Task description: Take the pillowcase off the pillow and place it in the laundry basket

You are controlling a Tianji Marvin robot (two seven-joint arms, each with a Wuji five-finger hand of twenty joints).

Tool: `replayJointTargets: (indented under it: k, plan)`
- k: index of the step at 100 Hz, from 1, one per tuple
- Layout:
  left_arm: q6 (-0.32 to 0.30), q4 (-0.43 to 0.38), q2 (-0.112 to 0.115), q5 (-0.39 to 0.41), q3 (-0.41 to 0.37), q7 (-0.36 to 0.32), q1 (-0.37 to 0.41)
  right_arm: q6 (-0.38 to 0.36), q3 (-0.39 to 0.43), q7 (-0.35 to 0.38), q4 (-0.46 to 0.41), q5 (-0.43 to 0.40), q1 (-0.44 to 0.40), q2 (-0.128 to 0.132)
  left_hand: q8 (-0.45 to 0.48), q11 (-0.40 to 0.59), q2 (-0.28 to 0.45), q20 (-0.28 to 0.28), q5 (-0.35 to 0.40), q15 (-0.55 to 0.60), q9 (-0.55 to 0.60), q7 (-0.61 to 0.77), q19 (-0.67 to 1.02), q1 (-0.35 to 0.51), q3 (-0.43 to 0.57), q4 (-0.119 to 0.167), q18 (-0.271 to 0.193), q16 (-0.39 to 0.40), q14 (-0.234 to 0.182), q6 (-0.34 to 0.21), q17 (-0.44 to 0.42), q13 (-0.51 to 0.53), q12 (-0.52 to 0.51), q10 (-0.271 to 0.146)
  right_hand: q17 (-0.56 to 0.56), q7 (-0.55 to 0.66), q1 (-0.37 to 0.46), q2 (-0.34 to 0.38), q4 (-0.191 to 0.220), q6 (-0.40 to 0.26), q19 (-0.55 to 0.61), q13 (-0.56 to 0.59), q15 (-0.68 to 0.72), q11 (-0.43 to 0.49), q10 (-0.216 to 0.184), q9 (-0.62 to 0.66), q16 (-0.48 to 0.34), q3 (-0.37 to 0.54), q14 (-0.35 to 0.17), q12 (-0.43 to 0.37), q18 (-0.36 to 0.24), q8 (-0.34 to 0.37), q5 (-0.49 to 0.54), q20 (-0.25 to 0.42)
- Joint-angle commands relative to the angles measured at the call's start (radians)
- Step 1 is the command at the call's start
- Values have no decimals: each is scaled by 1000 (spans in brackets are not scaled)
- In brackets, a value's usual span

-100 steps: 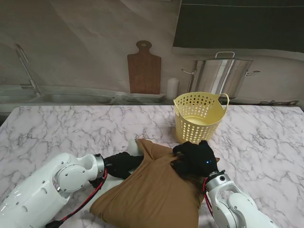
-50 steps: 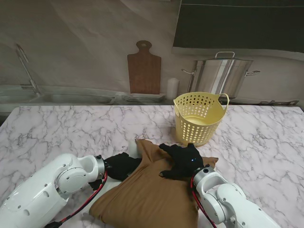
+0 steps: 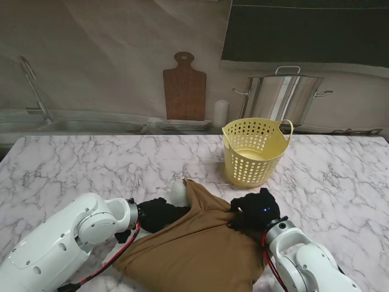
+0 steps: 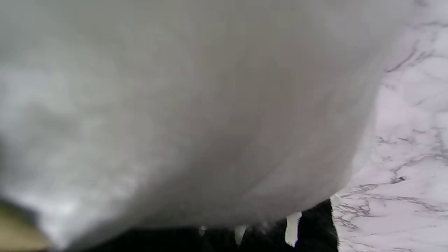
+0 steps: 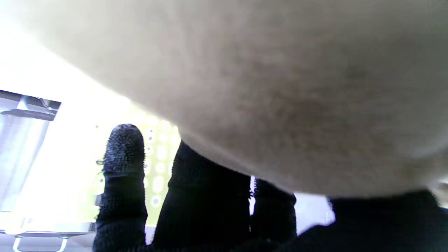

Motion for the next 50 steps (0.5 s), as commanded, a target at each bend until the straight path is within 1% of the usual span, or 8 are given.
replayJointTargets:
  k: [1, 10, 16, 33, 50]
  plan:
    - [17, 64, 32, 28, 19, -71, 28, 9, 42, 17, 27, -29, -42, 33, 20, 64, -132, 6, 49, 97, 32, 93, 173, 32, -3, 3, 25, 21, 27, 22, 6, 76, 16, 86, 0, 115, 224, -12, 81, -10, 21, 160, 343, 131, 61, 86, 105, 311, -5, 52, 18, 92, 91, -10]
    - [22, 62, 33, 36, 20, -81, 26, 5, 80, 31, 16, -46, -76, 34, 19, 64, -131, 6, 49, 97, 30, 94, 171, 31, -3, 3, 25, 20, 27, 23, 6, 74, 15, 87, 1, 116, 231, -13, 75, -9, 19, 155, 364, 138, 73, 85, 113, 315, -4, 66, 23, 107, 95, -11]
    - [25, 61, 34, 40, 20, -85, 25, 7, 95, 27, 16, -62, -92, 34, 18, 64, -131, 7, 48, 97, 29, 94, 171, 31, -3, 4, 24, 20, 28, 26, 6, 75, 15, 88, 1, 118, 234, -16, 74, -12, 19, 156, 370, 140, 77, 87, 116, 317, -2, 71, 25, 113, 99, -12]
    - [33, 53, 36, 46, 15, -105, 28, 8, 140, 78, -3, -103, -131, 36, 17, 62, -130, 8, 47, 96, 25, 94, 169, 32, -2, 4, 22, 20, 25, 29, 5, 72, 14, 88, -2, 115, 237, -18, 69, -17, 12, 152, 375, 139, 80, 87, 119, 319, 0, 80, 28, 121, 103, -15]
    - [43, 47, 36, 56, 4, -120, 34, 32, 172, 119, -13, -129, -159, 35, 14, 61, -126, 9, 45, 95, 21, 93, 165, 33, -1, 4, 23, 19, 26, 34, 4, 70, 13, 89, -4, 109, 242, -13, 65, -16, 7, 148, 375, 135, 81, 86, 120, 315, 2, 85, 28, 123, 101, -18]
